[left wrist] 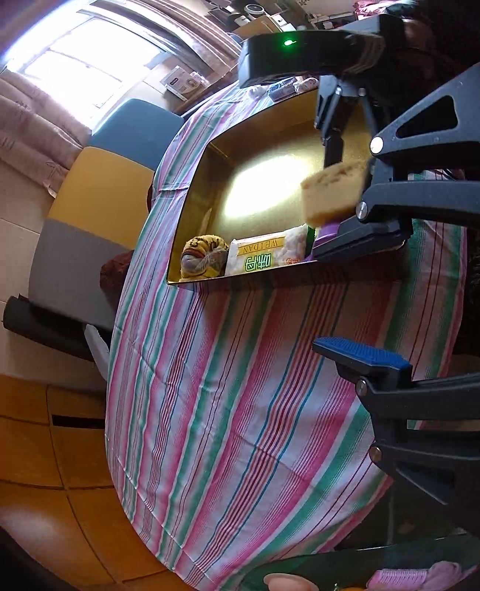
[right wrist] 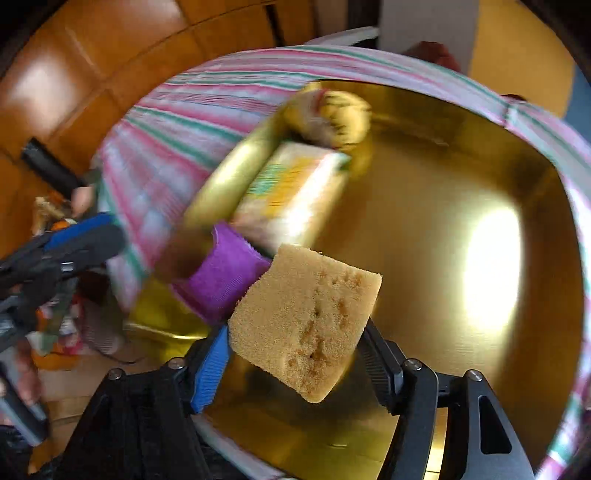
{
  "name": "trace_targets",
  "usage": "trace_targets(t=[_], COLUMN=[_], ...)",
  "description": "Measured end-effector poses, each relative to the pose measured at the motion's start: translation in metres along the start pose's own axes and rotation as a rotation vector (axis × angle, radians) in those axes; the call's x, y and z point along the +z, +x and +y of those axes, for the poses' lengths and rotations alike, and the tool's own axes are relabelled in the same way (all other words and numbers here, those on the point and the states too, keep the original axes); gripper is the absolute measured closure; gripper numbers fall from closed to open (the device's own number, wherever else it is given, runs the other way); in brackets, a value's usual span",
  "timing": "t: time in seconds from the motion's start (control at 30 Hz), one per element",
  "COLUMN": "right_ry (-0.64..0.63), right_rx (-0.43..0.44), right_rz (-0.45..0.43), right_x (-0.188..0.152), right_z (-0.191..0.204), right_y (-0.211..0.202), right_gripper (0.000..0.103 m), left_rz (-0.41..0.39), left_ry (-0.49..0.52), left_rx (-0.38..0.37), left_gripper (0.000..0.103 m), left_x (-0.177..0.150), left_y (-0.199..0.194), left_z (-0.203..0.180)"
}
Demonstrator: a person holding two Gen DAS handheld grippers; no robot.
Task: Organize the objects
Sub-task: 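Carry the yellow sponge into the tray and open the right tool, then move the right tool back to the pile and grasp the small green-and-white box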
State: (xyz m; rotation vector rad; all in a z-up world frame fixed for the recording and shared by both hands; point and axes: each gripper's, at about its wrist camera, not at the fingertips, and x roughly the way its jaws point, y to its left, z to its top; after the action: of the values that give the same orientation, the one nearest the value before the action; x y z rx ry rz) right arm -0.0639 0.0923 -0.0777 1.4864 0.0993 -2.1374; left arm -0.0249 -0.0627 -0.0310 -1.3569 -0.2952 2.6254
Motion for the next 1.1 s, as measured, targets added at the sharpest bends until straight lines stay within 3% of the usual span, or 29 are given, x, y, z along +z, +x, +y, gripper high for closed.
trace_targets(t=[0.1, 0.4, 0.73, 1.1], right_ry=[0.004, 0.079, 0.161, 0.332], right_rx=[0.013, -0.003, -0.097, -0.235], right_rz=[-0.022, -0.122, -0.235, -0.316], right_x=[-0.004, -0.012, -0.035, -0.085], right_z=[0.003, -0.014, -0.048, -0.124], right_y=[-0.003, -0.030, -0.085, -0.152], right_gripper=[0.022, 0.012, 0.008, 0.008], left_rz=[-0.007, -0.037, -0.043, -0.013], left_ry=[0.009, 0.080, 0.167, 0.268], left_rx=[0.012, 0.032, 0.025, -0.016], left_gripper=[0.060, 0.060, 0.060, 0.060], left_x=[0.000, -0.002, -0.009, -0.013], left_y=[-0.001, -0.007, -0.011, -0.002], left_z=[-0.002, -0.022, -0.054, -0.094])
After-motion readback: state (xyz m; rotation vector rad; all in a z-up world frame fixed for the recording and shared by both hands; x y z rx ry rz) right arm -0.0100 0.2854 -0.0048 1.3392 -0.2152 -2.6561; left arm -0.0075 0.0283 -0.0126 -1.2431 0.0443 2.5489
